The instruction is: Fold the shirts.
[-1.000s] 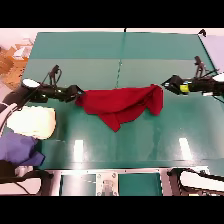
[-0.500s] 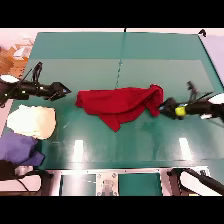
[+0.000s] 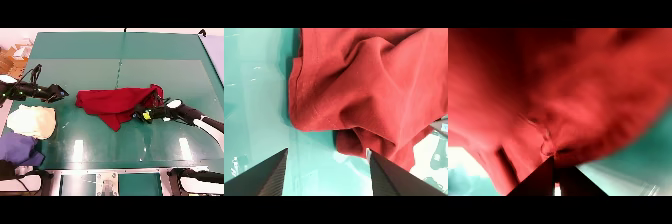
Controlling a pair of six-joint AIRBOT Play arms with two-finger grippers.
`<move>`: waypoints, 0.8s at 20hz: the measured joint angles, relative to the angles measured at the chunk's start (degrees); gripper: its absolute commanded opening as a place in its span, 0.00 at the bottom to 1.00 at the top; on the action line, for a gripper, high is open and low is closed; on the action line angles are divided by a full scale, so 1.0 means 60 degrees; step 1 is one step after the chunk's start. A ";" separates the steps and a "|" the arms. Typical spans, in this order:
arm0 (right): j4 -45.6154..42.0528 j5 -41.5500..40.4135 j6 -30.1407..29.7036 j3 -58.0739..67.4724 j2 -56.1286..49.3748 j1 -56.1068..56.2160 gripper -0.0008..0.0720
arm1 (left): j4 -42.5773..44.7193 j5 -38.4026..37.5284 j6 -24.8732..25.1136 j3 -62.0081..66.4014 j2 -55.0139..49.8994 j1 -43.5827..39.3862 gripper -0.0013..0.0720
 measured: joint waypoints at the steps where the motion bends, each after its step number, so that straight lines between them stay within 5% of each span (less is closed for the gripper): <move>1: -0.0066 0.0055 -0.0091 0.0193 -0.0080 0.0004 0.03 | -0.0004 -0.0025 0.0000 0.0000 0.0000 0.0000 0.79; 11: -0.4164 0.3362 0.1231 0.0823 0.2463 -0.2550 0.03 | 0.0058 -0.0226 0.0069 -0.0772 0.0004 -0.0342 0.79; 16: -0.4998 0.3712 0.1541 0.0641 0.2590 -0.3206 0.03 | -0.0306 0.1330 0.0277 -0.2211 0.0000 -0.1829 0.79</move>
